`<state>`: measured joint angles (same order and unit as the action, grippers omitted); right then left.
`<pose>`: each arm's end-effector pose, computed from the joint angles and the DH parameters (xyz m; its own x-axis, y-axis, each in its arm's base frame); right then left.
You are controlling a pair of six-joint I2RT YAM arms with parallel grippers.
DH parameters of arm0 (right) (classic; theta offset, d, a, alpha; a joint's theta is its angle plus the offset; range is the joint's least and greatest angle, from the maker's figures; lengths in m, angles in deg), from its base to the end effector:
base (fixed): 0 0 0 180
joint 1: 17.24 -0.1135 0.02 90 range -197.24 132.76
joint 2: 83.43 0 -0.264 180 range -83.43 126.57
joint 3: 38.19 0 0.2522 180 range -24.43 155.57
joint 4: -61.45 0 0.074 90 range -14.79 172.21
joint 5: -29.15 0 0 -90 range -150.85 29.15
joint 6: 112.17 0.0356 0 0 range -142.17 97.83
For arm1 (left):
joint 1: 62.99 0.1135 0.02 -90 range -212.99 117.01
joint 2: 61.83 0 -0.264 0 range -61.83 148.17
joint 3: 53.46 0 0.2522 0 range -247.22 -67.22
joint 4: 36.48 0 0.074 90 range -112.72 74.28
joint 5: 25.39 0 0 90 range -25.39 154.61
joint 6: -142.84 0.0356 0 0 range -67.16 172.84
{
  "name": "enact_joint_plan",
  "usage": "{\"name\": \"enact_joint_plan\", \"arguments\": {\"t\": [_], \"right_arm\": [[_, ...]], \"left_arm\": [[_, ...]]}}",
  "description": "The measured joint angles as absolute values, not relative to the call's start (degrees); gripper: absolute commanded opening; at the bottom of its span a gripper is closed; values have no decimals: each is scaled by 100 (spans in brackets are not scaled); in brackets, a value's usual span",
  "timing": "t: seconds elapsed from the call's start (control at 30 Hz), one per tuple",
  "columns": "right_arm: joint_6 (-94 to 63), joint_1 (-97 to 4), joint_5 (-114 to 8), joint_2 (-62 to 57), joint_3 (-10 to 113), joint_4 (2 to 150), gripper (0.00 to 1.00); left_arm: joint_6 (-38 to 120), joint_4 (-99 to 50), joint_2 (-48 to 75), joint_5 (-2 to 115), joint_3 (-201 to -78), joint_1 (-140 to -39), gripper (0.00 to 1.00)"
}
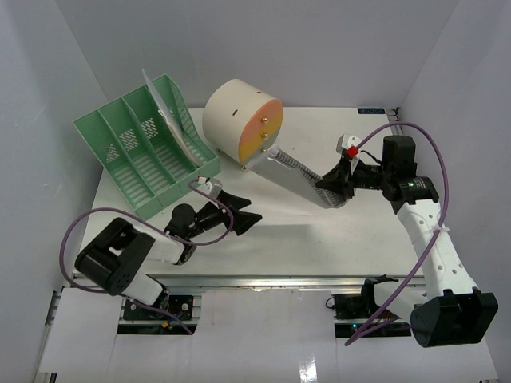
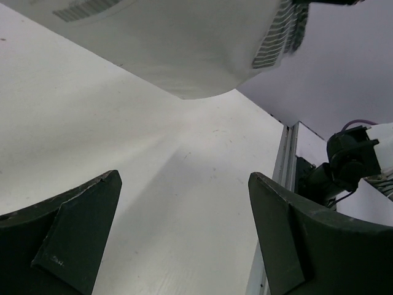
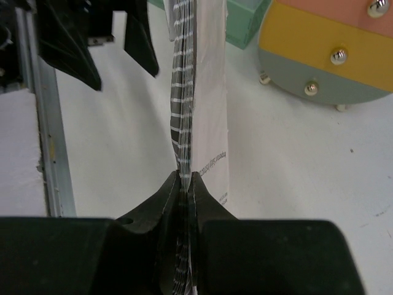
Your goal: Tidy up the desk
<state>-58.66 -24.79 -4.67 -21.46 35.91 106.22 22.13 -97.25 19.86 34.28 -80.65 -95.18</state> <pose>0.2157 0.0584 0.3489 0.0261 -0.3304 -0.9435 -0.9343 0.3276 -0.1405 0.1871 -0.1390 0.1808 -0.3723 -0.2865 -0.8828 0.8078 0.3684 -0.4602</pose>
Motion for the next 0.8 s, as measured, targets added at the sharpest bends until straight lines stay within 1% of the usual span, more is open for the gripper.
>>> {"name": "enact_joint_plan", "arguments": {"t": [0.13,0.27,0.53,0.8], "right_arm": [[-5429,-2397,86,-2144,3840,10545,8],[-5121,-2343,535,-2184,3920,10462,8],[-4566,-2319,1200,-2335,3921,10173,8],[-4145,-2319,1580,-2410,3996,9896,8]], "left_arm": [[2370,-9811,2953,3206,-8643,-9530,96],[2411,-9773,3451,3033,-9132,-9537,97],[2315,-9826,3559,2418,-9967,-9544,98],[2238,-9822,3416,2119,-10346,-9553,98]]}}
